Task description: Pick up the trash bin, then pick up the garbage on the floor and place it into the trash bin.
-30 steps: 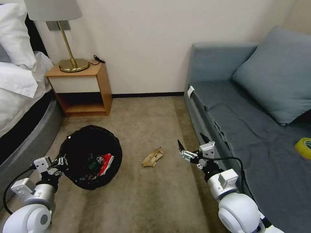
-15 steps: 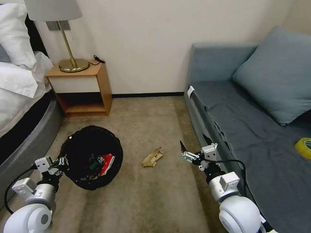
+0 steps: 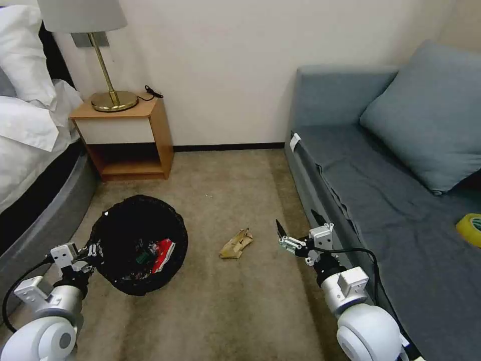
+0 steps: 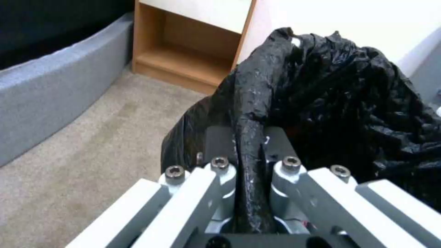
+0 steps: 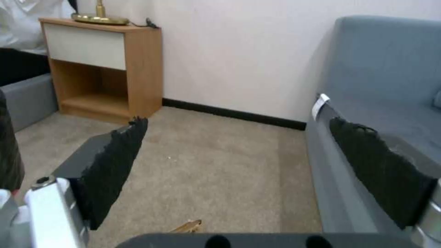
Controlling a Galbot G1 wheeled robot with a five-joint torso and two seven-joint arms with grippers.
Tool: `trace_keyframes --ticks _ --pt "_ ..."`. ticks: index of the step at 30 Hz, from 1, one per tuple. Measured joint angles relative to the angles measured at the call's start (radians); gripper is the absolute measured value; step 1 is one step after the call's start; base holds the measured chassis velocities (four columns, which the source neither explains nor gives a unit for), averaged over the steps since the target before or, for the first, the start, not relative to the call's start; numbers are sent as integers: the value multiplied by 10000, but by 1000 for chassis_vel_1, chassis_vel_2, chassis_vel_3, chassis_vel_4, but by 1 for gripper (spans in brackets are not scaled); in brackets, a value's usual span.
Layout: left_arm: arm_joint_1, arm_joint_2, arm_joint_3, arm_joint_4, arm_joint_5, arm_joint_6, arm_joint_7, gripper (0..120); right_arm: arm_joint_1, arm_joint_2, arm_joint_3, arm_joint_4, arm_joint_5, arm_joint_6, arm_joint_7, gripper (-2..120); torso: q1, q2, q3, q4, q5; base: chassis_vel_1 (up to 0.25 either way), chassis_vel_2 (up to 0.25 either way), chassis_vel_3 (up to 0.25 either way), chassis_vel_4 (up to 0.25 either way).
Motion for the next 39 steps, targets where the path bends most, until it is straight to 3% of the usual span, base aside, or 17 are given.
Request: trace_keyframes --ticks 14,39 --pt "-61 0 23 92 8 0 0 4 76 22 -30 -166 42 112 -74 100 -1 0 -1 0 0 -21 18 19 -17" --pt "-2 -31 -30 64 28 6 0 4 337 -297 -726 -697 85 558 -179 100 1 -1 2 -3 0 -150 139 143 -148"
